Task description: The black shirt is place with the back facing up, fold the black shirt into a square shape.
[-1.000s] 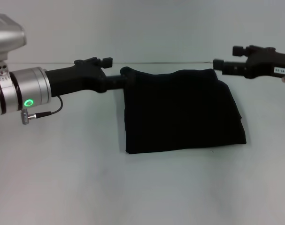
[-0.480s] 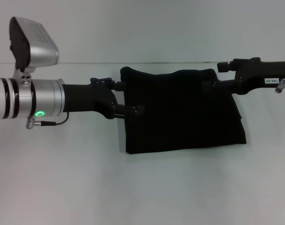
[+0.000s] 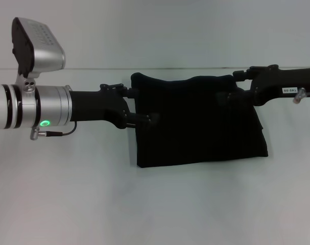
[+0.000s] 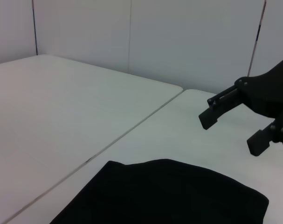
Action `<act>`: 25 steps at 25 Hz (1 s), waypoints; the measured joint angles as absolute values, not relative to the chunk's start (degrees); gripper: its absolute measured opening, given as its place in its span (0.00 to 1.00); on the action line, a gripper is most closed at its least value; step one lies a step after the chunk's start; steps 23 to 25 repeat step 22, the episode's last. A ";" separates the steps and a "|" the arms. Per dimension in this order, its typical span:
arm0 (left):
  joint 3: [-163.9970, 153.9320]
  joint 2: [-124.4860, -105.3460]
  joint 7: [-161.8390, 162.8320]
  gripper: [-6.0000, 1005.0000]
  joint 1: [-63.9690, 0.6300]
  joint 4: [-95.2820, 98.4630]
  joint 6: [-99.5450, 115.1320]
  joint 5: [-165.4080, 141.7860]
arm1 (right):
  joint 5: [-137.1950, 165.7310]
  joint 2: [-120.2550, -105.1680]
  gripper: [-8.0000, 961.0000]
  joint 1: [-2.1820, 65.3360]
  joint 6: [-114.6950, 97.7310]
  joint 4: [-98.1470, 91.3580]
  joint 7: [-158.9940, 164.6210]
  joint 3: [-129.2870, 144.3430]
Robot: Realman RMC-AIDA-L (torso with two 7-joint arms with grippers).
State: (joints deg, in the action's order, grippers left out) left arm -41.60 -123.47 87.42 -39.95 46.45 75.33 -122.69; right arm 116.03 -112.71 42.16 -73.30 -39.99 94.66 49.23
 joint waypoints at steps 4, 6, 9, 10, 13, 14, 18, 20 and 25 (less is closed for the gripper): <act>-41.77 -123.48 87.42 0.93 -39.93 46.37 75.54 -122.63 | 116.93 -113.07 0.96 42.26 -72.29 -39.69 94.66 49.39; -41.92 -123.49 87.42 0.93 -39.96 46.38 75.62 -122.61 | 116.97 -113.07 0.96 42.25 -72.29 -39.58 94.66 49.32; -41.96 -123.49 87.44 0.93 -40.04 46.37 75.64 -122.60 | 116.99 -113.07 0.96 42.00 -72.16 -39.51 94.88 49.12; -41.91 -123.49 87.53 0.93 -40.21 46.06 75.24 -122.60 | 116.99 -113.06 0.96 41.93 -71.82 -39.49 95.08 49.15; -41.93 -123.49 87.97 0.93 -40.35 45.74 74.45 -122.60 | 116.99 -113.15 0.96 41.81 -70.97 -39.46 95.40 49.33; -41.93 -123.50 88.04 0.93 -40.37 45.72 74.45 -122.60 | 116.99 -113.19 0.96 41.79 -70.91 -39.46 95.40 49.37; -41.77 -123.68 88.16 0.93 -40.43 45.70 74.46 -122.60 | 116.99 -113.32 0.96 41.77 -70.88 -39.46 95.42 49.40; -41.81 -123.73 88.17 0.93 -40.48 45.70 74.48 -122.60 | 116.99 -113.33 0.96 41.77 -70.87 -39.46 95.42 49.40; -41.81 -123.78 88.17 0.93 -40.51 45.62 74.50 -122.60 | 116.99 -113.38 0.96 41.79 -70.95 -39.46 95.43 49.36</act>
